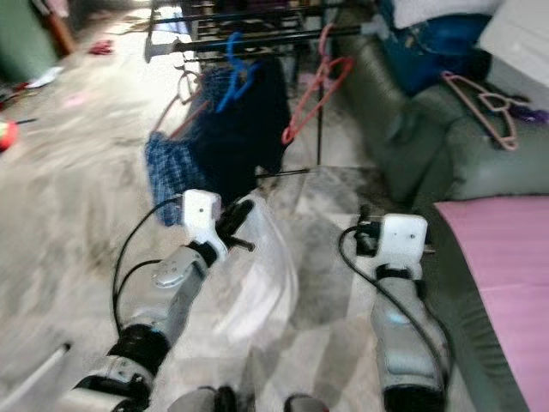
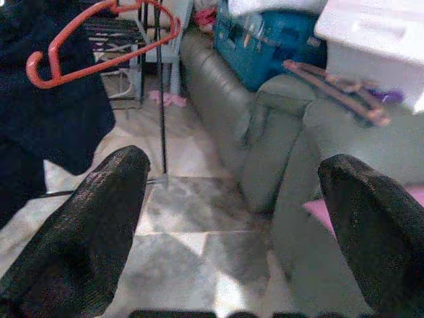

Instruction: Hang hanger

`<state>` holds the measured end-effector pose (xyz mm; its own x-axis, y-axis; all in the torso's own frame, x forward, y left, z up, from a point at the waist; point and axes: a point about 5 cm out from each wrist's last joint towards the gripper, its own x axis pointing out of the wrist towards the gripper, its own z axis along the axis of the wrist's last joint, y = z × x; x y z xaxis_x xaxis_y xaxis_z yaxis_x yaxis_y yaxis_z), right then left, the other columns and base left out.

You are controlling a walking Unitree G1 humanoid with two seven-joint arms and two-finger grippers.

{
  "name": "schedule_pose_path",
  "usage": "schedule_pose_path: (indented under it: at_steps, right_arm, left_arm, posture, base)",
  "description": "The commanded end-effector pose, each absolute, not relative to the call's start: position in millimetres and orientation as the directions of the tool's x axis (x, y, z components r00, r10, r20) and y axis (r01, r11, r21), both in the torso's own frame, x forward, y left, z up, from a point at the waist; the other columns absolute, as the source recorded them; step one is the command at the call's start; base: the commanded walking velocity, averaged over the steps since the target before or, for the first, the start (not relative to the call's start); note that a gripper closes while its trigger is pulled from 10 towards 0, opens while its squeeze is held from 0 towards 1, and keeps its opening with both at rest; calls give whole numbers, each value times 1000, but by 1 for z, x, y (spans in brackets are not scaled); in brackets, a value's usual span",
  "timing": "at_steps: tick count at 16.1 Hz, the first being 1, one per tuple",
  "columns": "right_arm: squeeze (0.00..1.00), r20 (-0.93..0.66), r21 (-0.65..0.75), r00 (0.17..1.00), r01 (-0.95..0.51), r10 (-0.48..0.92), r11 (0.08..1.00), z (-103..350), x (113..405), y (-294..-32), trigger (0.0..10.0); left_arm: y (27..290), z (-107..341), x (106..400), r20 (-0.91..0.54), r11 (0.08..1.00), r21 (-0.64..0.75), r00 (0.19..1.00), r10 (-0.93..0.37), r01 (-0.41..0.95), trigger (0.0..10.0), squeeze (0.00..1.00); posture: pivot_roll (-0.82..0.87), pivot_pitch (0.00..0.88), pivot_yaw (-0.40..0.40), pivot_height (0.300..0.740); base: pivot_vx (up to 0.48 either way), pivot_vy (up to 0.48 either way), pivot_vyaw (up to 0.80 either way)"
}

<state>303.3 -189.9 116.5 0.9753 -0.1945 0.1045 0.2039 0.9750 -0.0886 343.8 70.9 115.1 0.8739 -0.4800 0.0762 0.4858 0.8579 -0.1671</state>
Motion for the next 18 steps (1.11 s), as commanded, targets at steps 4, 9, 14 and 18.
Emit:
schedule_pose_path:
  at_steps: [4,9,14,18]
  right_arm:
    - [0,98,-88,978,191,-182,978,114,304,-187,10000]
    - [0,100,-85,977,198,-189,977,113,303,-188,10000]
    - [0,107,-85,974,211,-202,974,115,303,-191,10000]
    - [0,108,-88,971,224,-215,971,115,303,-192,10000]
  left_arm:
    - [73,113,343,71,863,-163,878,-473,478,10000,0]
    - [72,112,342,66,861,-163,876,-478,482,10000,0]
    - [68,112,341,66,856,-161,871,-487,491,10000,0]
    - [67,111,340,57,857,-166,872,-486,488,10000,0]
  posture:
    - [-33,196,53,740]
    - [-37,200,60,740]
    - [-40,201,61,740]
    - [-44,206,59,740]
  base:
    - [331,275,0]
    - [318,305,0]
    - [313,316,0]
    - [217,135,0]
